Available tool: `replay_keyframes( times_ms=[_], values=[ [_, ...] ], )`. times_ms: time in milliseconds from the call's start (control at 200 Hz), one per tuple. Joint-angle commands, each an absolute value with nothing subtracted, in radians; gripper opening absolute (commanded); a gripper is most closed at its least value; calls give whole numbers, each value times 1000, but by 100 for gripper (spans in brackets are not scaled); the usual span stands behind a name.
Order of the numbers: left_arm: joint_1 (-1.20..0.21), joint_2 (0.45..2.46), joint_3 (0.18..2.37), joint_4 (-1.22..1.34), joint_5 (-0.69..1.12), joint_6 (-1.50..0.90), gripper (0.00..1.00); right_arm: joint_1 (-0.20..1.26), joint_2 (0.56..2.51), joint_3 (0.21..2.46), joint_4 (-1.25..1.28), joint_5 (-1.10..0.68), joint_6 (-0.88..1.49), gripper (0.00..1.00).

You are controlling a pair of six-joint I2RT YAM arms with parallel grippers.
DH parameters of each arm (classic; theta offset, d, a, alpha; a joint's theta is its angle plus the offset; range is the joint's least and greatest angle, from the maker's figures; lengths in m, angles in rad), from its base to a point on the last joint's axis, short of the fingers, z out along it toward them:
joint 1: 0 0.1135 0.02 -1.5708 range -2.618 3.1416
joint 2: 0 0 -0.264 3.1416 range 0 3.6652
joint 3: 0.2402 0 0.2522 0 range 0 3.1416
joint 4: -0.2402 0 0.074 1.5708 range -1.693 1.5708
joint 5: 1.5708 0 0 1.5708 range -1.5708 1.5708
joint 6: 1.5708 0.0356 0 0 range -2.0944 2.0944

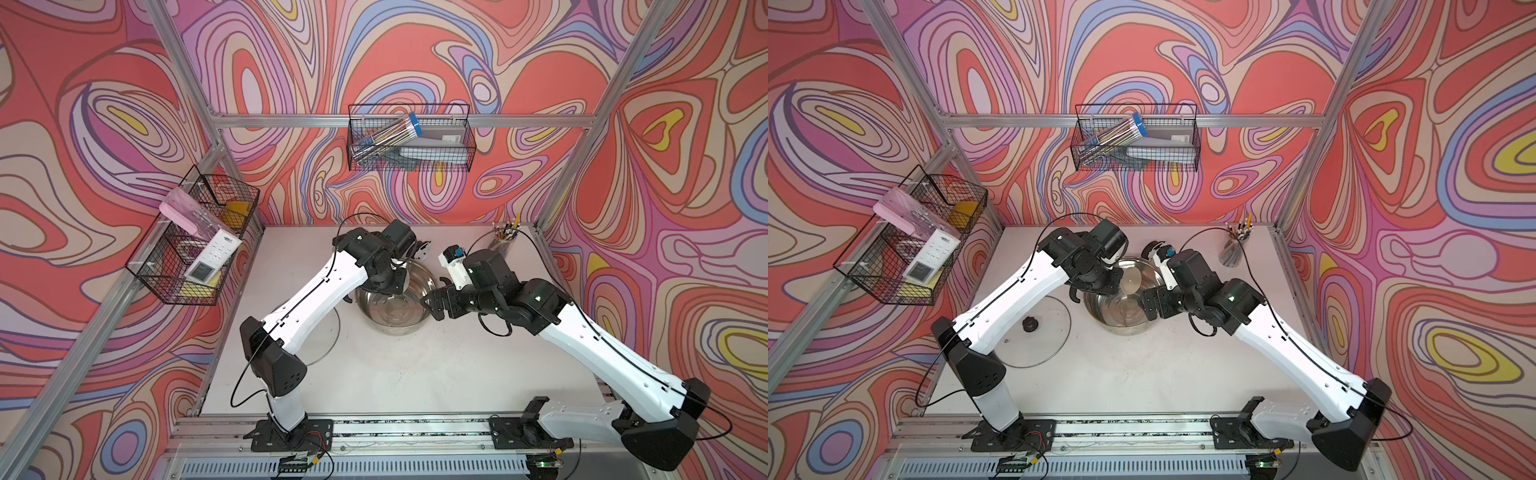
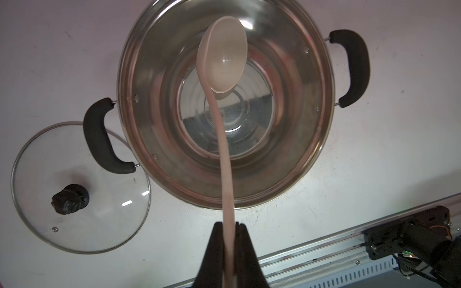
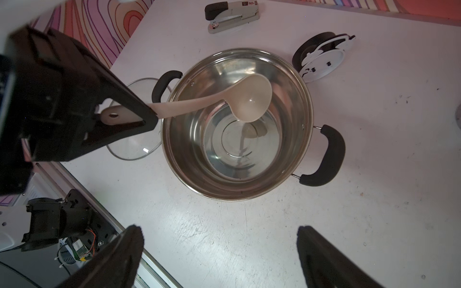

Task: Stir the soup with a spoon
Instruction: Stir the soup in the pan with a stick.

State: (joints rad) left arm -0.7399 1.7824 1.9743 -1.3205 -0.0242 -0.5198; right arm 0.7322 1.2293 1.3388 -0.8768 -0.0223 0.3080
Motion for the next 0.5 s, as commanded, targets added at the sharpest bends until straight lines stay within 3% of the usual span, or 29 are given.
replay_keyframes(
  times_ms=[0, 491],
  values=[
    [-773, 1802, 2001, -1296, 45, -497, 0, 737, 1206, 1349, -889, -5, 301, 98],
    [-814, 1595, 1739, -1376, 3, -586, 0, 738, 1202, 1307, -843, -37, 325, 98]
  ],
)
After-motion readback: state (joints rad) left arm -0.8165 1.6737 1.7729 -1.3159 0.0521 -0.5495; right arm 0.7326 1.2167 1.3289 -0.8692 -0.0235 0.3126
